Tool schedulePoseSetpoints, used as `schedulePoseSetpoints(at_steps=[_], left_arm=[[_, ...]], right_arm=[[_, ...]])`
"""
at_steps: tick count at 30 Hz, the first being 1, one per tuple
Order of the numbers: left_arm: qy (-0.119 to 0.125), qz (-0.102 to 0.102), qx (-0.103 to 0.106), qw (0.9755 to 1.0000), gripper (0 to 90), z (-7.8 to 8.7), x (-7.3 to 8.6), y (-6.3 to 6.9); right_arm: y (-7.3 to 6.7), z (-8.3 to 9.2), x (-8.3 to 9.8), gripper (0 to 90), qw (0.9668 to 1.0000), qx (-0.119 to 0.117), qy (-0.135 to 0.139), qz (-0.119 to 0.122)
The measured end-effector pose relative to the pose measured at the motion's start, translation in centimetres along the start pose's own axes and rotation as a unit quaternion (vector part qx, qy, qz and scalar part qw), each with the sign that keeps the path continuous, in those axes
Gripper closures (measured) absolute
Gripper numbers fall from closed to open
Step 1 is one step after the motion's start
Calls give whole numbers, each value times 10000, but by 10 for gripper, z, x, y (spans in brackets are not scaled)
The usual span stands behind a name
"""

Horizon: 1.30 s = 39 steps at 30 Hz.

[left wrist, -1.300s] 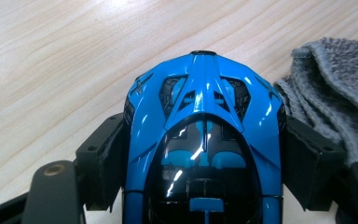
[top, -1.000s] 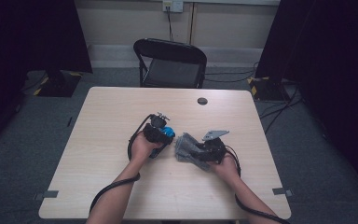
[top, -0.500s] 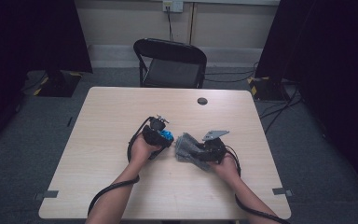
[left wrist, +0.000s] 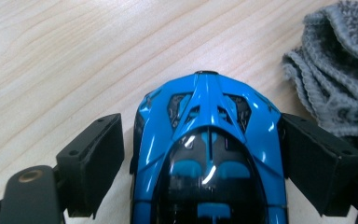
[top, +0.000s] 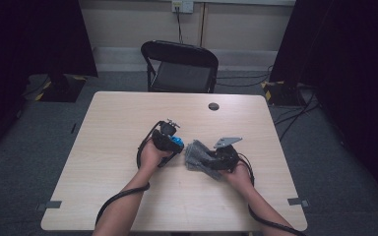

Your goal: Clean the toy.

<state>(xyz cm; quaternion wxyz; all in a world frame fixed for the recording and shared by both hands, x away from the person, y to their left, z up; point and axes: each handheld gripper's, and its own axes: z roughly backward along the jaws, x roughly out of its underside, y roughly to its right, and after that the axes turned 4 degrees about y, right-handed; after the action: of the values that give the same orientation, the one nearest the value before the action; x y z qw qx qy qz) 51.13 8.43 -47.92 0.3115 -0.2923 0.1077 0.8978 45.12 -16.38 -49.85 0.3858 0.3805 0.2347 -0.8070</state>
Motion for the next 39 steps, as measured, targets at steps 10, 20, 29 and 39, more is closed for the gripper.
schedulePoseSetpoints(at_steps=[10, 20, 29, 39], left_arm=[[-84, 100, -17, 9999, 241, -4, -2, 3], [-65, 177, -59, 9998, 251, 3, 0, 4], [319, 328, 185, 9988, 253, 25, 3, 1], [746, 293, 341, 9962, 259, 55, -1, 1]], right_arm=[[0, 0, 0, 521, 10000, -1, 2, 5], [-1, 0, -1, 568, 10000, 54, -39, 23], [-3, 0, -10, 783, 9984, 367, -430, -9], [3, 2, -14, 807, 9978, 253, -473, -386]])
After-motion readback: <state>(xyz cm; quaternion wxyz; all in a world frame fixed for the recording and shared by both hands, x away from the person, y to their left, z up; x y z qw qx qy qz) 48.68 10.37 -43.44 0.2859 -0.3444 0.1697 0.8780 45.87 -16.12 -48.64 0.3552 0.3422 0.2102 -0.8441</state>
